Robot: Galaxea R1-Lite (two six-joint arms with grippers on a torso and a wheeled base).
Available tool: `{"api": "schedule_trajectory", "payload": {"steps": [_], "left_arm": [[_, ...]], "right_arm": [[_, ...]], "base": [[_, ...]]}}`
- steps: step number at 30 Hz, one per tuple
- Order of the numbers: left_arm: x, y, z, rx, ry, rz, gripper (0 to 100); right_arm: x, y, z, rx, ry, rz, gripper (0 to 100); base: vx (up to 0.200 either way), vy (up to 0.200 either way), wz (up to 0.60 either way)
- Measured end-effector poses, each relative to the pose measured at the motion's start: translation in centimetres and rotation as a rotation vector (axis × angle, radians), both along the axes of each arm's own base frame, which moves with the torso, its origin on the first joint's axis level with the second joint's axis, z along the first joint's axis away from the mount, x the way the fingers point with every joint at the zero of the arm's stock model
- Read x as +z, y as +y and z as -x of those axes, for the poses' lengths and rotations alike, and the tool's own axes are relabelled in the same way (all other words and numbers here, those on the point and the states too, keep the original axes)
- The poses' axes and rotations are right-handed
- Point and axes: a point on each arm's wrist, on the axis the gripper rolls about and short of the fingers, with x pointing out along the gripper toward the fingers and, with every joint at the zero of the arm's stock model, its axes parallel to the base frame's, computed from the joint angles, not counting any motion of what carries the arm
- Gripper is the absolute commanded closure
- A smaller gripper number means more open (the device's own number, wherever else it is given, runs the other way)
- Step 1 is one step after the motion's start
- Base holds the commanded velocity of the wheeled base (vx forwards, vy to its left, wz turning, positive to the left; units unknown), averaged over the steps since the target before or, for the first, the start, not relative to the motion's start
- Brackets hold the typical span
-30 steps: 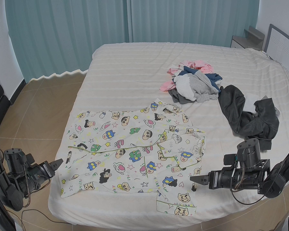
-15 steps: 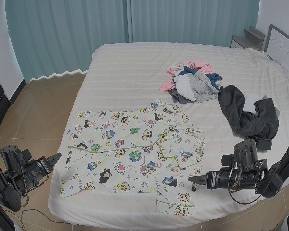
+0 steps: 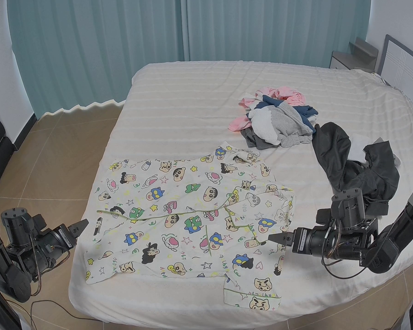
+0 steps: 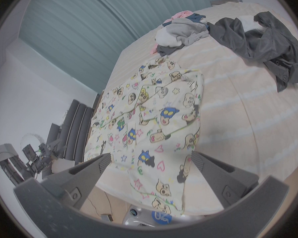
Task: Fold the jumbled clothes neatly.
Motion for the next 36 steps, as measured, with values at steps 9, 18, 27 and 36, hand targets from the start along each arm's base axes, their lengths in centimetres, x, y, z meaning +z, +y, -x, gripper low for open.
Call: {"api": "schedule_trajectory", "payload": {"steps": [9,18,27,36], "left_arm": [[0.0,0.0,-0.3,0.009,-0.005,0.010,0],[-0.2,0.1,-0.5,0.017,0.001,0.021,0],[-0.2,0.1,-0.9,0.035,-0.002,0.060,0],[-0.3,0.1,-1.0,0.042,0.002,0.075,0]], "right_arm": [[-0.3,-0.4,-3.0,-0.100,-0.114,-0.030,0],[-0.6,-0.7,-5.7,-0.145,-0.138,-0.030,0],[0.0,-0.5,-11.0,-0.191,-0.168,-0.036,0],[-0.2,2.0,-17.3,-0.210,-0.237,-0.063,0]], "base": [[0.089,0.000,0.00],[0.000,0.000,0.00],[0.111,0.000,0.00],[0.022,0.000,0.00]]}}
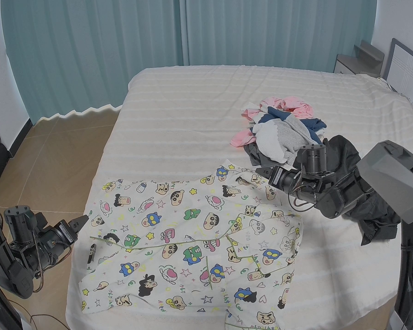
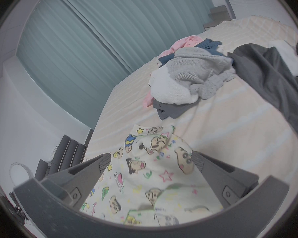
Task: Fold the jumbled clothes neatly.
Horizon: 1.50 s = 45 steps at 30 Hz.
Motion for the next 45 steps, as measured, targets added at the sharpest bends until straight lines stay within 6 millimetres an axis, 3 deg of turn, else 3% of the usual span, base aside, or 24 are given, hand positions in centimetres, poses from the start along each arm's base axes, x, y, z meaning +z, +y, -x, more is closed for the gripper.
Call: {"api": "schedule_trajectory", "payload": {"steps": [7,14,27,45], "left_arm": [[-0.2,0.0,0.0,0.001,0.010,0.002,0],[-0.3,0.0,0.0,0.000,0.015,0.002,0],[-0.4,0.0,0.0,0.001,0.022,0.001,0],[-0.6,0.1,-0.4,0.018,-0.006,-0.012,0]], "right_arm": [[-2.9,3.0,-2.0,-0.018,0.028,-0.040,0],[-4.4,4.4,-3.3,-0.015,0.020,-0.042,0],[-3.7,3.8,-5.1,-0.076,-0.047,-0.051,0],[-4.5,3.7,-7.7,-0.117,-0.038,-0.026,0]], "base": [[0.000,0.000,0.00],[0.000,0.000,0.00],[0.000,0.000,0.00],[0.000,0.000,0.00]]}}
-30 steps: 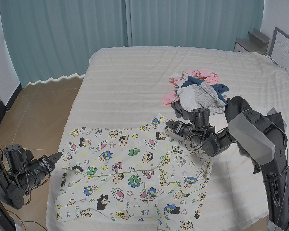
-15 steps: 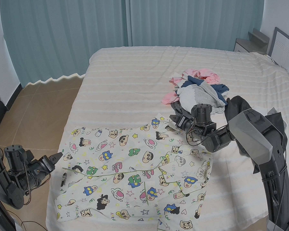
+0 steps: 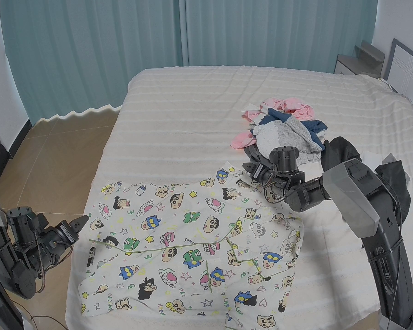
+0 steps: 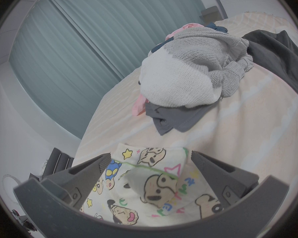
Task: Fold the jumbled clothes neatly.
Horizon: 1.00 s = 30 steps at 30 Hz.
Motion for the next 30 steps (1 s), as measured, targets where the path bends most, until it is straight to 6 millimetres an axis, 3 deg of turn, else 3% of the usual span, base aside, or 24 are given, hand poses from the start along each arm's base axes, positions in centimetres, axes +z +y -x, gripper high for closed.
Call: {"api": "schedule_trajectory", "payload": {"steps": [3,4,10,24,30], "left_arm": [[-0.1,0.1,-0.2,0.018,-0.022,-0.010,0],[-0.1,0.1,-0.2,0.020,-0.024,-0.011,0],[-0.7,0.1,-0.2,0.024,0.005,0.006,0],[-1.0,0.1,-0.2,0.024,0.017,0.008,0],[-1.0,0.1,-0.2,0.025,0.017,0.009,0]], "right_arm": [[-0.3,0.1,-0.4,-0.007,0.009,0.007,0],[-0.5,0.1,-0.5,-0.009,0.011,0.008,100],[-1.0,0.2,-1.1,-0.014,0.003,0.004,100],[0.8,0.4,-2.4,-0.068,-0.107,-0.031,100],[0.6,0.2,-2.6,-0.075,-0.103,-0.024,100]], "base": [[0.000,0.000,0.00],[0.000,0.000,0.00],[0.000,0.000,0.00],[0.000,0.000,0.00],[0.000,0.000,0.00]]}}
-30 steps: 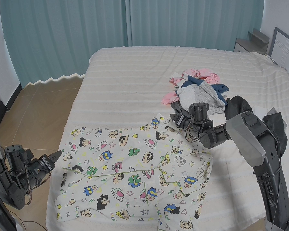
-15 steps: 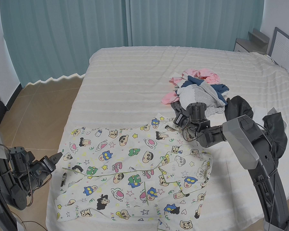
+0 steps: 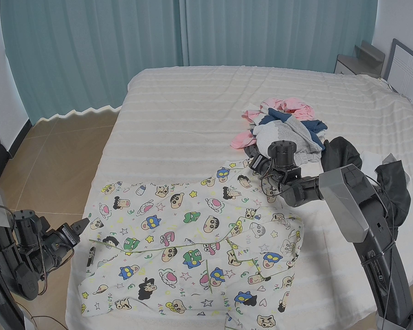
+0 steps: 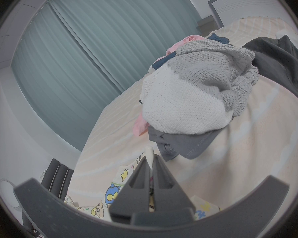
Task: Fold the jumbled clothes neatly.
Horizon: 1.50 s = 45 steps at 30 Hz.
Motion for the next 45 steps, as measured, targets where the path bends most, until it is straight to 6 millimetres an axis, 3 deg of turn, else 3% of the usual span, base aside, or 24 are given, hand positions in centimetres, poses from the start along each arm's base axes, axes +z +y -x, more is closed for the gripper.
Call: {"api": "schedule_trajectory", "payload": {"steps": [10,23,39,40,45], "left_arm": [[0.0,0.0,0.0,0.000,0.001,0.000,0],[0.0,0.0,0.0,0.000,0.001,0.001,0],[0.0,0.0,0.1,0.000,0.002,0.003,0],[0.0,0.0,0.1,0.000,0.002,0.003,0],[0.0,0.0,0.1,0.000,0.002,0.003,0]], "right_arm": [[-0.9,-0.2,0.0,-0.033,0.029,0.022,100],[2.3,-0.3,0.1,-0.037,-0.016,0.004,100],[2.5,-2.1,-0.1,-0.071,0.043,0.025,100],[2.6,-2.2,-0.2,-0.074,0.046,0.026,0],[2.9,-2.2,-0.1,-0.074,0.047,0.027,0]], "base": [[0.000,0.000,0.00],[0.000,0.000,0.00],[0.000,0.000,0.00],[0.000,0.000,0.00],[0.000,0.000,0.00]]}}
